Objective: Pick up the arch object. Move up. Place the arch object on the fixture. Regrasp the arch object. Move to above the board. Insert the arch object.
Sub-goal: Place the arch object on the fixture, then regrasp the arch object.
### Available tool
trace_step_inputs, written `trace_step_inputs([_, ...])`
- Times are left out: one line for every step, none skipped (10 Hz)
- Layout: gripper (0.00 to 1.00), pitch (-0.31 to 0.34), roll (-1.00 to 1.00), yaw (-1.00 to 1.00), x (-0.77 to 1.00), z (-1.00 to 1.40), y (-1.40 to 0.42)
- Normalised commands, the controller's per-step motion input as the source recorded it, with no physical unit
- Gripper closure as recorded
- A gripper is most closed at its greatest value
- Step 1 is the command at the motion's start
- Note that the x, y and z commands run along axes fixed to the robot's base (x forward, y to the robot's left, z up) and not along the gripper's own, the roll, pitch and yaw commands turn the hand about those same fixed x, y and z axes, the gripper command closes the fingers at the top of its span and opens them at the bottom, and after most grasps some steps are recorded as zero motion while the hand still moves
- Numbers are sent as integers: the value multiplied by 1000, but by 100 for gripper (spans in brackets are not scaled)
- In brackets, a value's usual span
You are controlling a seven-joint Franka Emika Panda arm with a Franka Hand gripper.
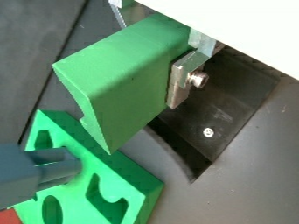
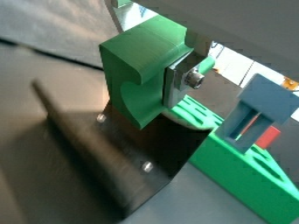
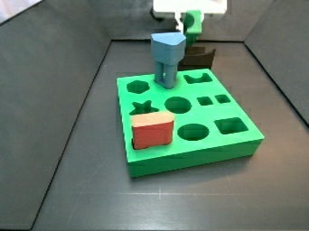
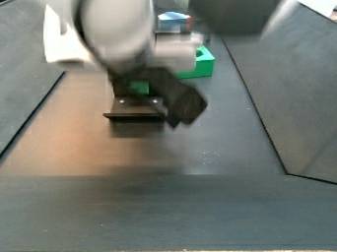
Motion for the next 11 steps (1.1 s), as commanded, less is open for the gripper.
trace_step_inputs([100,34,-311,-103,157,-1000,100])
trace_step_inputs([100,21,-206,-91,165,-1000,102])
trace_step_inputs([100,4,-182,-93,151,-860,101])
trace_step_inputs([100,-1,-168,-89,131,-733,89])
trace_step_inputs([100,-11,-103,-70,76,-661,57])
trace_step_inputs([100,-11,-99,-66,69,-661,52])
trace_step_inputs([100,-11,-99,-61,66,-660,51])
trace_step_inputs([100,0,0,0,0,-167,-500])
trace_step_inputs([0,0,0,0,0,0,0])
trace_step_inputs([0,-7,23,-24,0,1000,0])
trace_step_inputs([0,0,27,-13,-11,1000,-1])
